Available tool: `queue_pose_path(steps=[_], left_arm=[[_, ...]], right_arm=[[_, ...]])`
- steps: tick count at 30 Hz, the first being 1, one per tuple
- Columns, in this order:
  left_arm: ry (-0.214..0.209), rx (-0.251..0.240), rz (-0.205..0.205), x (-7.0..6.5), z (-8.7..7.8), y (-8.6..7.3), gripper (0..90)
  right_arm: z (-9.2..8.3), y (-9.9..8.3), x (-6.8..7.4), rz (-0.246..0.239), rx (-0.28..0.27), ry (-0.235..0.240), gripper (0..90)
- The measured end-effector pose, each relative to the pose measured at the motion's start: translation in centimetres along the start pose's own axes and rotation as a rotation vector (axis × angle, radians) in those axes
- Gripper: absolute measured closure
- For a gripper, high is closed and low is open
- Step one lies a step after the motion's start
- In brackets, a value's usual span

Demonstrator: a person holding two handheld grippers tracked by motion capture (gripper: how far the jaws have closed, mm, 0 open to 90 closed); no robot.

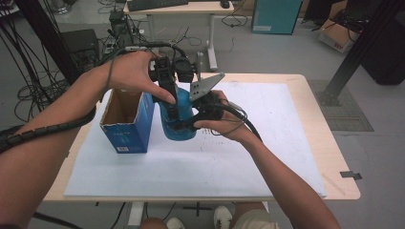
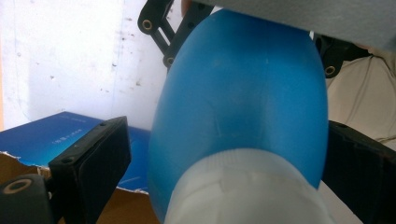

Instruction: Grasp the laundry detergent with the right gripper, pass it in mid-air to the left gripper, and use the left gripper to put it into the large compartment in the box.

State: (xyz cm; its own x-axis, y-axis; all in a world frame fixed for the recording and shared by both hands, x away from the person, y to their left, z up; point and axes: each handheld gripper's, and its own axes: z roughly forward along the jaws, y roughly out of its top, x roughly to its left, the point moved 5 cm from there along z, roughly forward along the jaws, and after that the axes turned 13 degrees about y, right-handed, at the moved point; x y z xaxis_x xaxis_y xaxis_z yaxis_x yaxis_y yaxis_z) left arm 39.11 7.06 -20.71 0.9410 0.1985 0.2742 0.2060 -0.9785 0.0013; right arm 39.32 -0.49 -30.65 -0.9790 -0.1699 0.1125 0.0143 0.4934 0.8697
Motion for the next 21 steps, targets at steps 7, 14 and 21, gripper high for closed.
queue_pose_path(steps=[7,14,21], left_arm=[[0.002,-0.004,0.006,0.01,-0.12,0.09,8.4],[0.002,-0.001,0.006,-0.03,-0.11,0.18,9.3],[-0.002,0.003,0.011,-0.07,-0.01,0.17,12.0]], right_arm=[[-0.08,0.01,0.03,0.001,-0.001,0.000,43.2],[-0.12,-0.01,0.03,-0.002,-0.004,0.000,43.1],[0.02,-0.12,0.02,-0.010,-0.002,-0.001,43.1]])
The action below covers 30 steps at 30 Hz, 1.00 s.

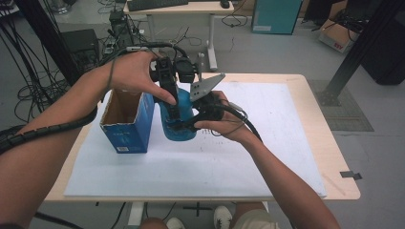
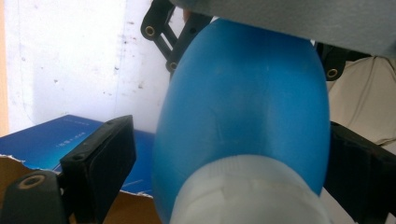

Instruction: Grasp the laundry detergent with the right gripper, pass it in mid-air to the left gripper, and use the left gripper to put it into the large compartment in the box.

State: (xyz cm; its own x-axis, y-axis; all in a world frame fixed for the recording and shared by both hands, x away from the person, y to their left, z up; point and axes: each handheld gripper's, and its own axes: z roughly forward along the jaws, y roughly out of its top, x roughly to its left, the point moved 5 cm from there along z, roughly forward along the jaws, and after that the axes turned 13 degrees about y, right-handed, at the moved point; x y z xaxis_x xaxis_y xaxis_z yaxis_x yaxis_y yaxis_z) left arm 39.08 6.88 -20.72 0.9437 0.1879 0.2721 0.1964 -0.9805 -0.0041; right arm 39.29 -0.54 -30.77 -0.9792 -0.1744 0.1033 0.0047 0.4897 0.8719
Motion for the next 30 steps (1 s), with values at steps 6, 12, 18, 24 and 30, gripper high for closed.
queue_pose_path(steps=[6,12,18,24,30], left_arm=[[0.001,-0.017,-0.001,0.03,-0.13,0.06,16.6],[-0.005,-0.022,-0.002,-0.07,-0.08,0.13,22.2],[0.001,-0.023,0.011,-0.14,-0.16,0.10,29.9],[-0.013,-0.020,0.014,-0.27,-0.31,0.17,35.8],[-0.012,-0.009,0.019,-0.31,-0.11,0.22,36.3]], right_arm=[[-0.07,0.04,0.06,0.008,-0.004,0.001,43.1],[-0.15,0.07,0.19,0.003,-0.003,-0.003,43.1],[-0.10,0.08,0.25,0.001,-0.005,-0.002,43.1],[-0.13,0.04,0.16,-0.004,-0.010,0.001,43.0],[-0.06,-0.14,0.18,0.000,-0.007,0.002,42.9]])
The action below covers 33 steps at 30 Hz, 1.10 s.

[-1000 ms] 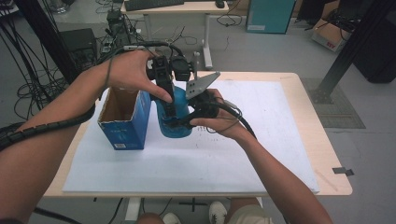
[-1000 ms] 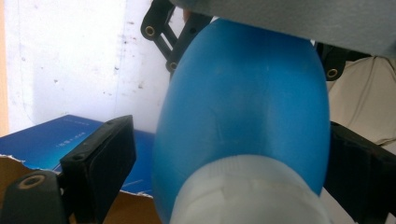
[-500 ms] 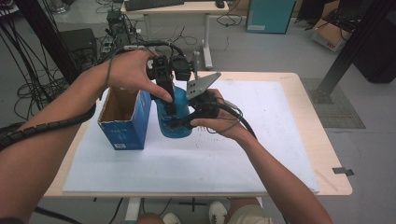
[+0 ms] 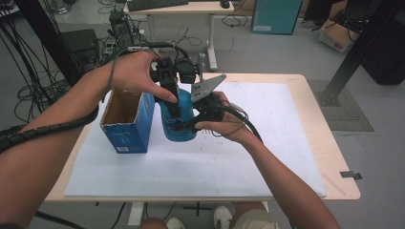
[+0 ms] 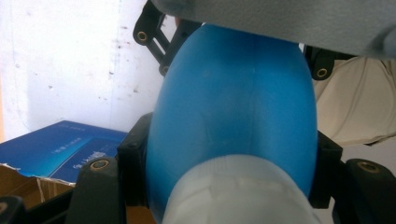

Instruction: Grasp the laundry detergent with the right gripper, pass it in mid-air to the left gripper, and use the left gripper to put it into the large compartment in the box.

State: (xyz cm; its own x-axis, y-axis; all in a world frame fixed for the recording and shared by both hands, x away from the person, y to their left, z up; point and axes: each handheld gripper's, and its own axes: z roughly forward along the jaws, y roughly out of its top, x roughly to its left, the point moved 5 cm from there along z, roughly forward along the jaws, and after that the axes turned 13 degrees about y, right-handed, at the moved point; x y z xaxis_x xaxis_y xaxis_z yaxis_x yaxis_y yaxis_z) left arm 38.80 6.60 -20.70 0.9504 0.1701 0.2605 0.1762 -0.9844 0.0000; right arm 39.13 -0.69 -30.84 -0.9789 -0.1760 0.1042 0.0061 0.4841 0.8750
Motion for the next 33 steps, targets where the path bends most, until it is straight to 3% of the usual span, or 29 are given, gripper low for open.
queue_pose_path(steps=[33], left_arm=[[-0.012,0.008,0.001,-0.26,0.12,0.42,37.0]], right_arm=[[-0.10,-0.31,0.05,-0.004,-0.007,0.004,42.2]])
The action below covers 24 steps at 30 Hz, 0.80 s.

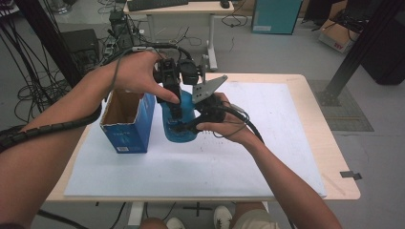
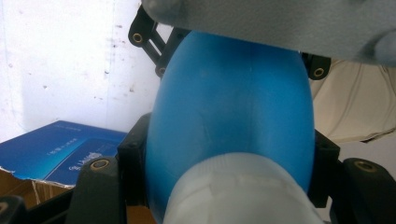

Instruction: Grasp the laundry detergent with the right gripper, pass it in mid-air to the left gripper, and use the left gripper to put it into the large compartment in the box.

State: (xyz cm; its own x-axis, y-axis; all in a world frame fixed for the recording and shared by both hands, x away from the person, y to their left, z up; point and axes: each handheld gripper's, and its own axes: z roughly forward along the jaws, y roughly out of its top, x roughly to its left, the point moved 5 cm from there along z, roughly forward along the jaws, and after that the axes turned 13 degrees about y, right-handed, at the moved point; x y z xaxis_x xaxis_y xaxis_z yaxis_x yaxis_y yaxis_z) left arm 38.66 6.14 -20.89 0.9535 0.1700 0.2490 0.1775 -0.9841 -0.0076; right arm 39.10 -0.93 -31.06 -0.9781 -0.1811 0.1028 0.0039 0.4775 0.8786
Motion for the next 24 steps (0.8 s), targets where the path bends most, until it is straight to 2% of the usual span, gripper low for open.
queue_pose_path(steps=[7,8,11,18,19,21,23,24], left_arm=[[-0.008,0.016,-0.006,0.02,0.19,-0.01,37.1],[0.001,0.010,-0.005,0.02,0.29,-0.01,37.1],[-0.013,0.021,-0.005,0.04,0.20,-0.02,37.1],[0.001,0.015,-0.006,0.08,0.39,-0.03,37.1],[-0.011,0.021,-0.008,0.05,0.34,-0.03,37.1],[0.001,0.017,-0.008,0.06,0.42,-0.02,37.1],[-0.004,0.038,0.025,0.25,0.28,-0.10,37.1],[0.004,0.022,-0.003,0.09,0.39,-0.03,37.1]], right_arm=[[0.14,-0.12,-0.04,0.003,0.010,0.003,41.9],[0.13,-0.14,-0.06,-0.001,0.013,0.004,41.8],[0.15,-0.17,-0.08,-0.001,0.015,0.005,41.7],[0.22,-0.20,-0.16,0.002,0.016,-0.004,41.5],[0.22,-0.22,-0.16,0.000,0.018,0.001,41.5],[0.24,-0.24,-0.16,0.000,0.019,0.002,41.4],[0.25,-0.25,-0.17,0.002,0.019,0.000,41.4],[0.30,-0.22,-0.17,-0.001,0.020,0.000,41.3]])
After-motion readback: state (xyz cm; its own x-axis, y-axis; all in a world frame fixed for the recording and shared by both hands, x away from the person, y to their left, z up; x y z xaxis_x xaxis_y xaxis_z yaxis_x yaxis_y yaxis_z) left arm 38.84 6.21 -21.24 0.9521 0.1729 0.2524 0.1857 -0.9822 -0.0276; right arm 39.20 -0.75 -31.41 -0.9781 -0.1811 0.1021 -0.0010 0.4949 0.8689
